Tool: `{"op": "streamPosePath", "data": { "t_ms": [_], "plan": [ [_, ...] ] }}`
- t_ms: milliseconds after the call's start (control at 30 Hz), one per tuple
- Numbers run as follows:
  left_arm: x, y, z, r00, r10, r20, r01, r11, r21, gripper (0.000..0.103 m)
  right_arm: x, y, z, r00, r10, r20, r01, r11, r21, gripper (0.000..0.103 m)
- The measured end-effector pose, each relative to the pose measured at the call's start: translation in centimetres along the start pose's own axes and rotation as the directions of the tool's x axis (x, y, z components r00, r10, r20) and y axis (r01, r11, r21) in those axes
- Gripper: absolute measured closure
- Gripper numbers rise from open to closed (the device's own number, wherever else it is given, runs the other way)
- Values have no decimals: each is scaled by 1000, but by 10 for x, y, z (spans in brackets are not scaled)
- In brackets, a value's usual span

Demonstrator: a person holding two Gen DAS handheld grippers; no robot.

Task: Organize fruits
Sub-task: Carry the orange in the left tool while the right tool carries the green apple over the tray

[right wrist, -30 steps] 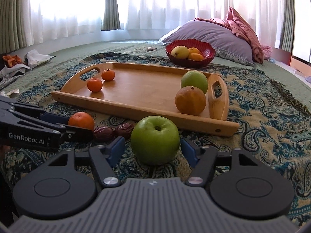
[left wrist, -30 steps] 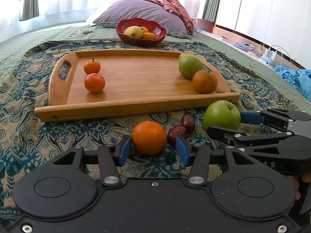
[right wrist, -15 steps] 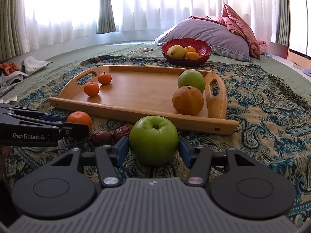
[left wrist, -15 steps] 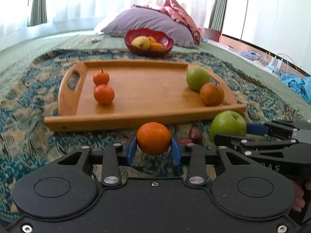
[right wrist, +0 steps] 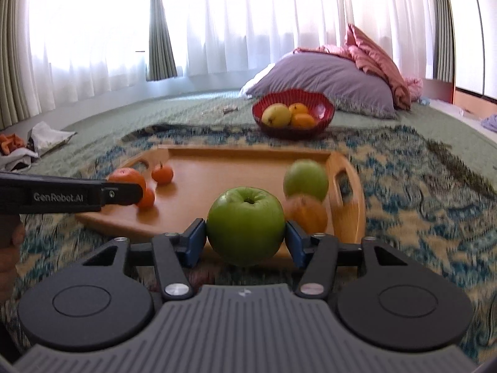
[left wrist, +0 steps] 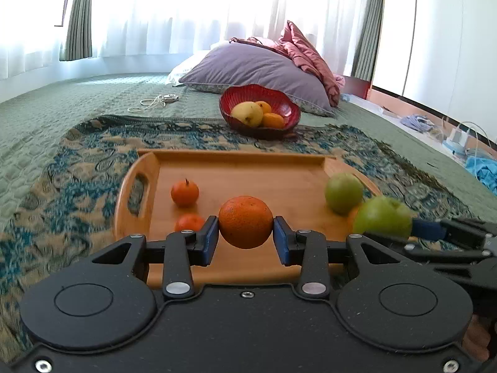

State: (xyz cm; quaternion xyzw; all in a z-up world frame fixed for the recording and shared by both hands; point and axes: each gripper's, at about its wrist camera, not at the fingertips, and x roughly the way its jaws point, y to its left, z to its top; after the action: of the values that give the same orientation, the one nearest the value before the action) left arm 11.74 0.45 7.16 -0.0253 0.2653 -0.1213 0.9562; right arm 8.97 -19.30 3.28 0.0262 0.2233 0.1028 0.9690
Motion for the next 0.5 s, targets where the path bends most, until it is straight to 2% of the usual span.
{"op": "streamPosePath", "data": {
  "t_ms": [200,367,500],
  "plan": [
    [36,15,38,999,24,-21,-24,1000,-11,67,27,-3,44,1000,-17,10,17,1000,-13,44],
    [83,33,65,992,64,-105,-67,997,-32,67,71,-18,81,996,-48,-73,48,999,9,44],
    [116,47,78,985,95,-146,-105,993,-62,67,106,-30,97,986,-105,-132,111,993,43,44]
  ]
}}
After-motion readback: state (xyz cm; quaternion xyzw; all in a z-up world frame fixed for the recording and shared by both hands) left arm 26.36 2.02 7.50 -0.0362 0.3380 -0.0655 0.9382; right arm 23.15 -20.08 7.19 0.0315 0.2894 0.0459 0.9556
